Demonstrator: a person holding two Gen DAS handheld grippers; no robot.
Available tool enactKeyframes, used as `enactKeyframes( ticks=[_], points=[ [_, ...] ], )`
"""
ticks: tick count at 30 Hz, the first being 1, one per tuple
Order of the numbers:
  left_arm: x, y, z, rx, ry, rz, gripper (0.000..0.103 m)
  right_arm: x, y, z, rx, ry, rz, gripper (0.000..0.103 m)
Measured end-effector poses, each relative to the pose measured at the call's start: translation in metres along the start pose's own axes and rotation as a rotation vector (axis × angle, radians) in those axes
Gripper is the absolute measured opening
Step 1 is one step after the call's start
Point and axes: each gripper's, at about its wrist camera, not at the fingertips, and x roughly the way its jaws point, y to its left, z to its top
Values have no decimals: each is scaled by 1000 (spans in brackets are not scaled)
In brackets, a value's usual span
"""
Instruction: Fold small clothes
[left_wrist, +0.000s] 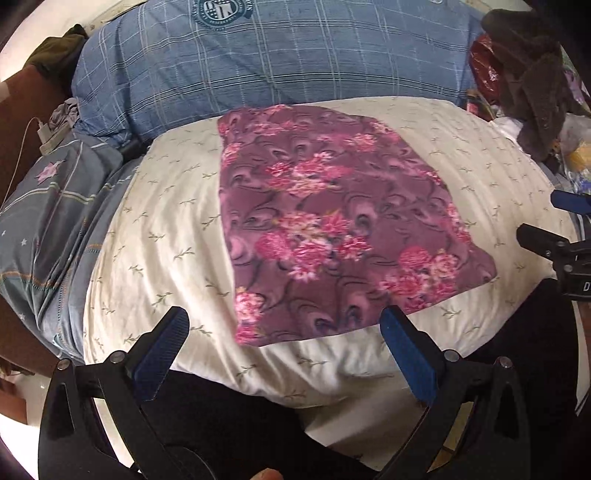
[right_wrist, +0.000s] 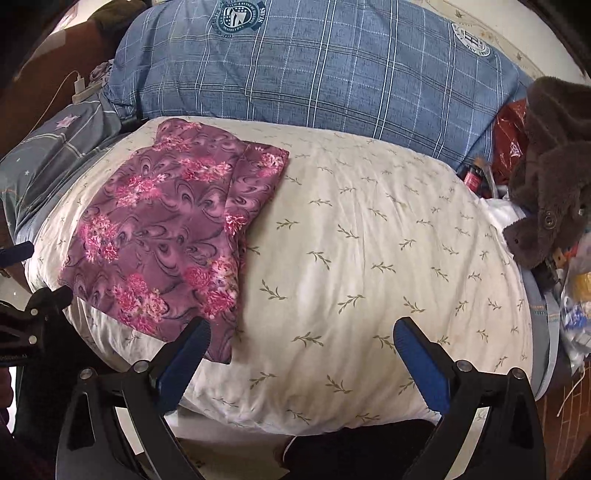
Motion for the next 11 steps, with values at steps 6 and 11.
enactKeyframes(
  ticks=[6, 11],
  points=[
    [1, -16, 3, 19, 31, -71, 103, -1, -2, -2, 8, 7, -6, 100],
    [-12, -28, 7, 48, -11, -99, 103, 1, -7, -3, 27, 21, -4, 100]
  ],
)
